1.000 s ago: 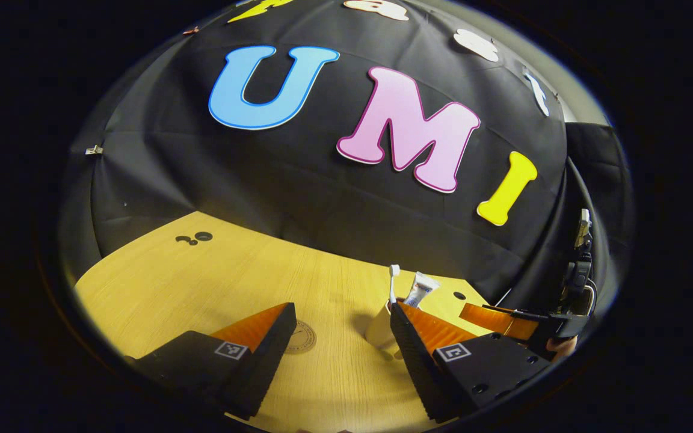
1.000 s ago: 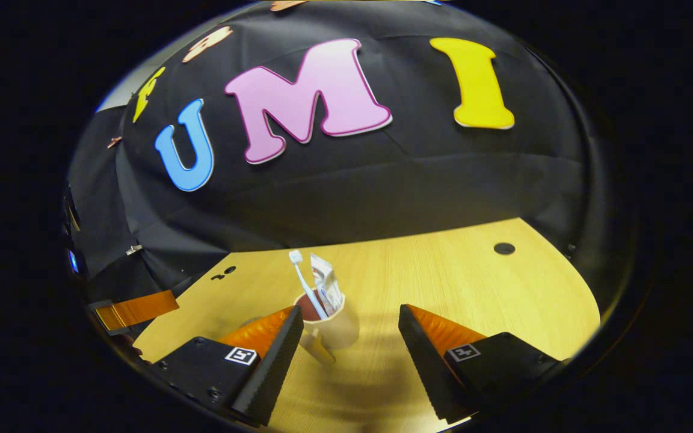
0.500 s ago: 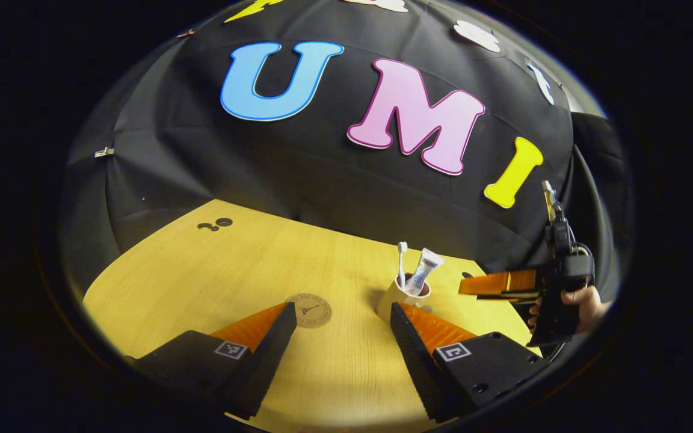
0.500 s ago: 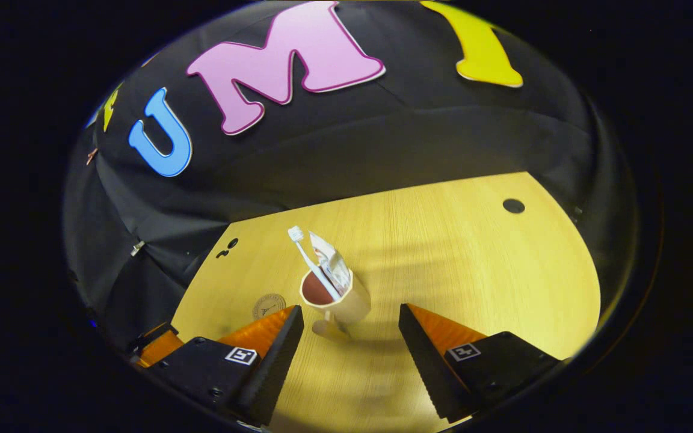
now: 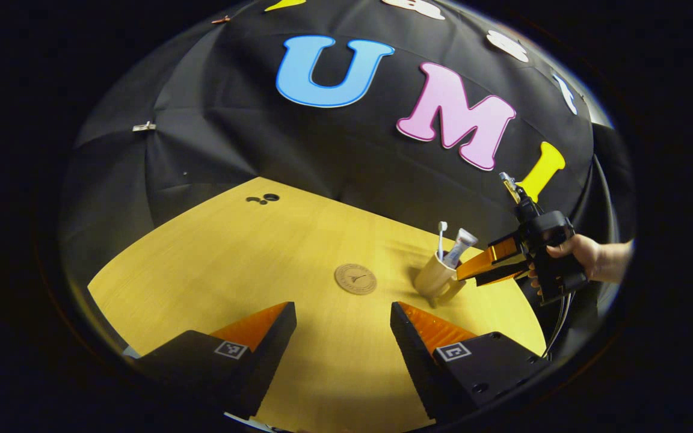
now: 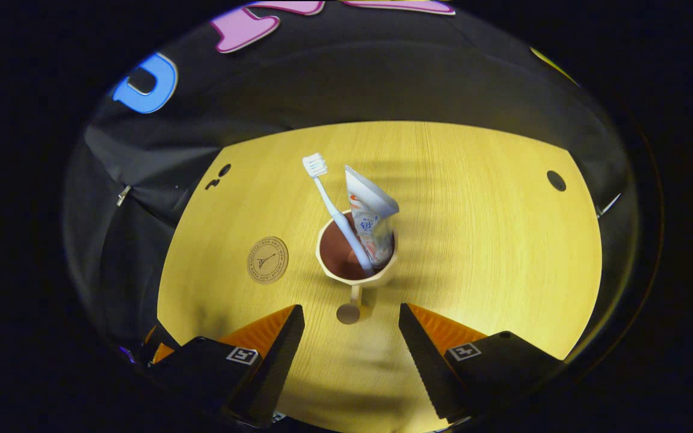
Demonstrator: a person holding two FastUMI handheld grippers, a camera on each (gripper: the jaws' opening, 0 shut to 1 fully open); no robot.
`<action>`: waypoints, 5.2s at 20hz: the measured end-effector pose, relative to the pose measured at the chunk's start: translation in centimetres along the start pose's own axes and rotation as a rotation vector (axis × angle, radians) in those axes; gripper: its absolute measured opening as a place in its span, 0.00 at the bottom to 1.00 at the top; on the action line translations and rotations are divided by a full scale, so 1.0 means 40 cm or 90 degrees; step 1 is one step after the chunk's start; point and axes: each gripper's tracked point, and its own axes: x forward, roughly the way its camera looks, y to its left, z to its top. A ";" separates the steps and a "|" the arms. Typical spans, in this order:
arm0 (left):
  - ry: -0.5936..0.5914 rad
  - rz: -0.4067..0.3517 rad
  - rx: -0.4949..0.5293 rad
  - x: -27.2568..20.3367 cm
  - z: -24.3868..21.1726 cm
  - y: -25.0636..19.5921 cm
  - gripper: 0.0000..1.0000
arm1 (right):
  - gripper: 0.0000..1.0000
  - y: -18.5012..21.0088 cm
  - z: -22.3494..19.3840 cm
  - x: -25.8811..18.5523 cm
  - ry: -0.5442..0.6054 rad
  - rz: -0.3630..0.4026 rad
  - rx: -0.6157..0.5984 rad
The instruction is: Put the toothbrush and toothpaste on the desktop into the cup, then pick up the cup and place it on the coaster on the desktop.
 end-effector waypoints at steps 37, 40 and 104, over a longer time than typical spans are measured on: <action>0.110 -0.013 0.023 -0.046 -0.156 0.060 0.98 | 0.21 0.039 -0.017 0.122 0.086 -0.076 -0.098; 0.118 -0.009 0.019 -0.052 -0.174 0.078 0.98 | 0.21 0.040 -0.030 0.126 0.094 -0.078 -0.112; -0.066 -0.061 0.099 -0.286 0.136 -0.026 0.92 | 0.98 0.330 -0.051 -0.488 -0.375 -0.045 -0.089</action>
